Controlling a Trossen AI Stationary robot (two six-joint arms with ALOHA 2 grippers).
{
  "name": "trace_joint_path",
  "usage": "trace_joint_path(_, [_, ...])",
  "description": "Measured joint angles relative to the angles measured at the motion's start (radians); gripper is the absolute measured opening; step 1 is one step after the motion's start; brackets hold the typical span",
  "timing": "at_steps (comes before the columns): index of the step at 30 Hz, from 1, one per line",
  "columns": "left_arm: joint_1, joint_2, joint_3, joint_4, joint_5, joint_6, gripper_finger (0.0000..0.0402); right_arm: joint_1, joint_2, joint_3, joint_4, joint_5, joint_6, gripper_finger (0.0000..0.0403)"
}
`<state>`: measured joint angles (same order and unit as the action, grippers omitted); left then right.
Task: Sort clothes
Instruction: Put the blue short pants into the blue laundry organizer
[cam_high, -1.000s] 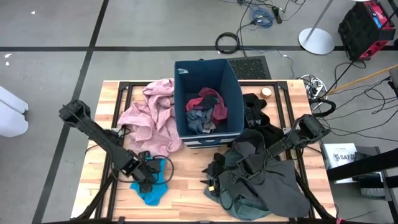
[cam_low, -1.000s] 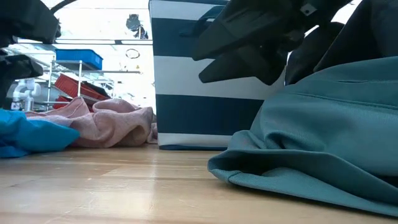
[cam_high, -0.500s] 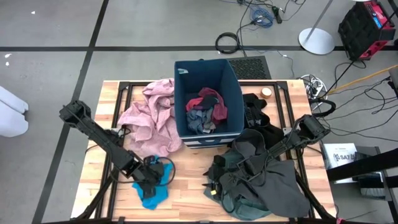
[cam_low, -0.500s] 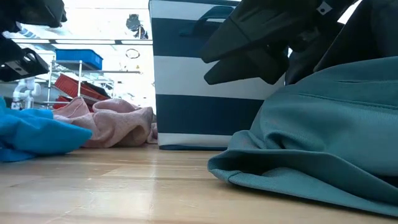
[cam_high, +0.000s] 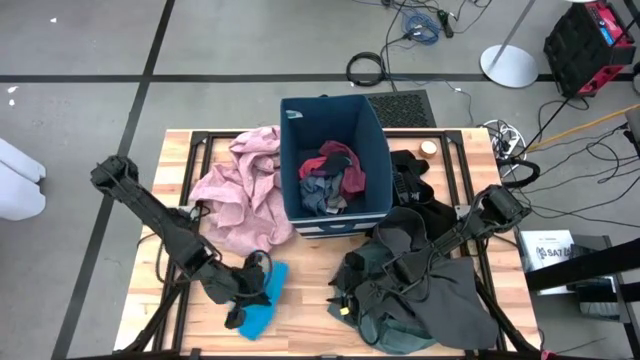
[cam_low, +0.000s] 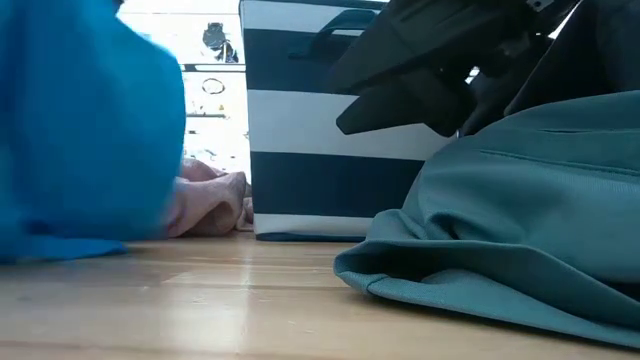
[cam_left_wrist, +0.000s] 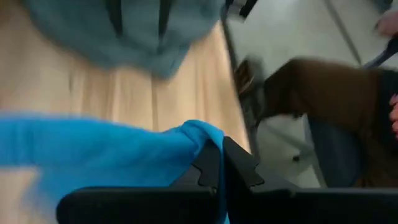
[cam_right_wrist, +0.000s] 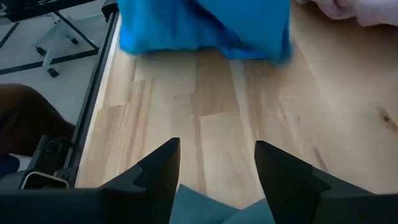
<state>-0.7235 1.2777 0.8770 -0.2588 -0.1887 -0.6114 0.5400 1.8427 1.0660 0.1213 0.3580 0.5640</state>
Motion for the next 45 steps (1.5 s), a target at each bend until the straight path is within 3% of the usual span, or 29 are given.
trace_joint_path(15, [-0.002, -0.086, 0.264, 0.172, -0.142, 0.503, 0.0004, 0.006, 0.0, 0.0, -0.001, 0.002, -0.025, 0.0196])
trace_joint_path(22, [0.082, -0.086, 0.422, 0.243, -0.161, 0.735, 0.0004, 0.007, 0.0, 0.0, -0.004, 0.002, -0.004, 0.0196])
trace_joint_path(28, [0.263, -0.086, 0.539, 0.244, -0.166, 0.75, 0.0004, 0.007, 0.0, 0.0, -0.004, 0.002, -0.007, 0.0196])
trace_joint_path(33, [0.419, -0.086, 0.612, 0.245, -0.102, 0.749, 0.0004, 0.007, 0.0, 0.0, -0.004, 0.002, -0.028, 0.0196])
trace_joint_path(40, [0.615, -0.083, 0.625, 0.224, -0.065, 0.72, 0.0004, 0.005, 0.0, 0.0, -0.005, 0.01, -0.039, 0.0196])
trace_joint_path(45, [0.754, -0.035, 0.625, 0.177, 0.051, 0.617, 0.0004, 0.005, 0.0, 0.0, -0.004, 0.011, -0.075, 0.0196])
